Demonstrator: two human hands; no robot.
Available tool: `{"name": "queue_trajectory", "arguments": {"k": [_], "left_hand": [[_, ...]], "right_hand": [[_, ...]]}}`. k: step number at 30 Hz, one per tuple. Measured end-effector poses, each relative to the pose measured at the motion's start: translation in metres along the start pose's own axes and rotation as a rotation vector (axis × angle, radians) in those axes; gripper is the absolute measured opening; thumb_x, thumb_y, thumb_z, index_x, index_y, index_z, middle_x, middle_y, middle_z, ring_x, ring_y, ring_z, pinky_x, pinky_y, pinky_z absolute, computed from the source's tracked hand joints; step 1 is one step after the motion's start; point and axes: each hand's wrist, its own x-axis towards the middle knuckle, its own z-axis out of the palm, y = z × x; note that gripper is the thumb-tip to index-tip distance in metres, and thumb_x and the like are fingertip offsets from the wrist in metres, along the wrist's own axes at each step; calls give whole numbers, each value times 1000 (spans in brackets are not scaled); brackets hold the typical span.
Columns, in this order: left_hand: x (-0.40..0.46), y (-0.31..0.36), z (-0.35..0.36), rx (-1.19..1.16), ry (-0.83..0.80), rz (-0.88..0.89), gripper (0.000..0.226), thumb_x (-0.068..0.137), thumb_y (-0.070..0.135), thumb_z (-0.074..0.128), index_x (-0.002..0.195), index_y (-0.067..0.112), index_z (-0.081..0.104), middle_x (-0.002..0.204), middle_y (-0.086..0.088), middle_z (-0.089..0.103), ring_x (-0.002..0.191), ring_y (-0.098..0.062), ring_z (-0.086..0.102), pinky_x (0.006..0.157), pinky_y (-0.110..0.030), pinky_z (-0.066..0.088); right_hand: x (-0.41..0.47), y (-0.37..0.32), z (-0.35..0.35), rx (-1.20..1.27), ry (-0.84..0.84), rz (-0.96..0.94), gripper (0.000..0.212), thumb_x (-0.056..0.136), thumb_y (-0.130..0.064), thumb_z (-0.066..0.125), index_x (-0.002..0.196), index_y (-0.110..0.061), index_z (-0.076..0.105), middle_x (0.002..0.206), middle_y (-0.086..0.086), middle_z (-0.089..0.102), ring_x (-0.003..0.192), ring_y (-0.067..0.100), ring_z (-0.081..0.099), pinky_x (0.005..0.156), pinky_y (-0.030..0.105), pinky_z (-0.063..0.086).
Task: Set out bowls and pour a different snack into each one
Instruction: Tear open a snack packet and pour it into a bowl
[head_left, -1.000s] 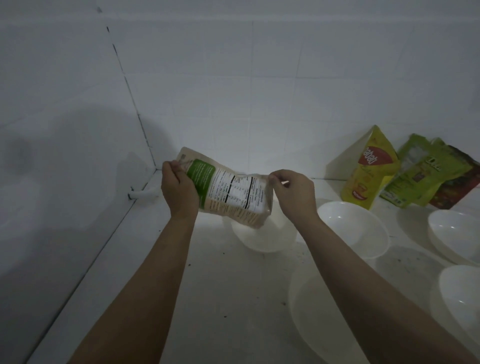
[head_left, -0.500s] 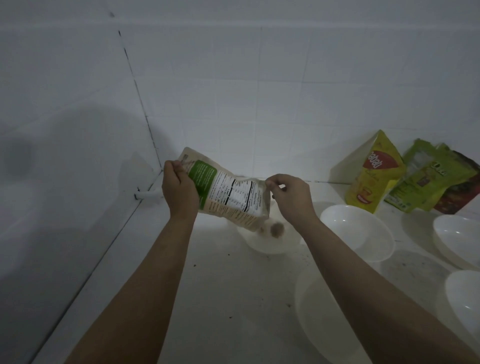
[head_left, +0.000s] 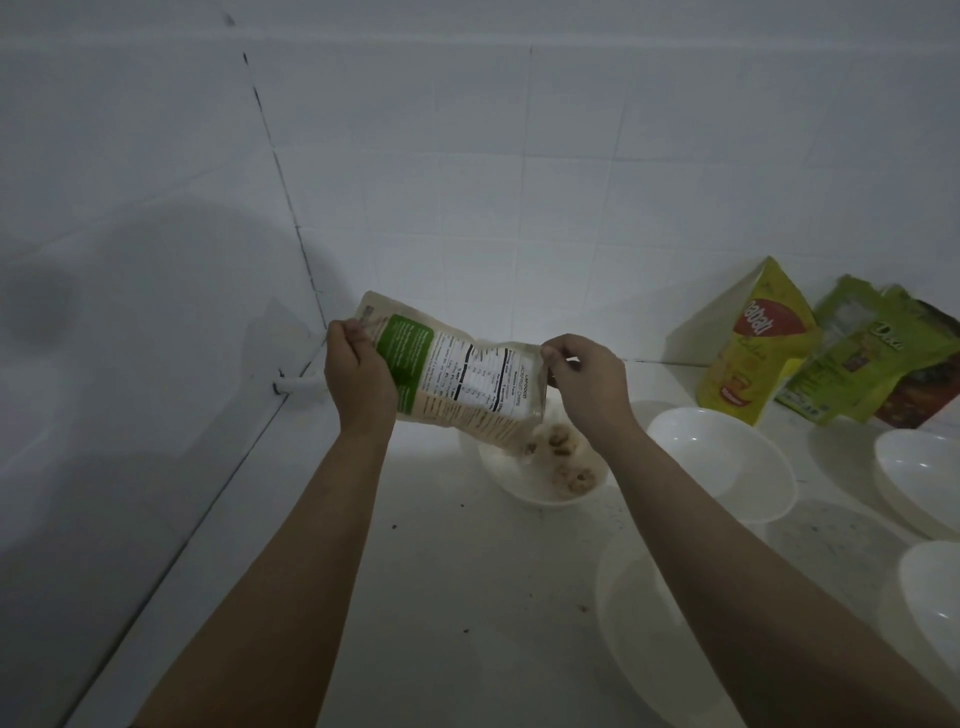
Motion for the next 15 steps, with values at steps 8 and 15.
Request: {"name": "queue_trajectory", "arguments": {"k": [8,15], "left_hand": [[0,0,-4,-16,3,-28,31,107,30,26,88,11,41,75,4,49,64,-7,49,59,-23,43],[1,-3,-6,-38,-13,-56,32,106,34,24,89,13,42,79,2,53,70,-13,55,64,-33,51]], "right_hand": [[-2,-7,0,-3,-15,-20,18,97,-16,57,86,-18,71,78,-10,68,83,25,68,83,42,55],[1,-5,3,53,24,-2,18,96,-18,58,85,-21,72,81,-6,73,84,26,70,86,47,55]]}}
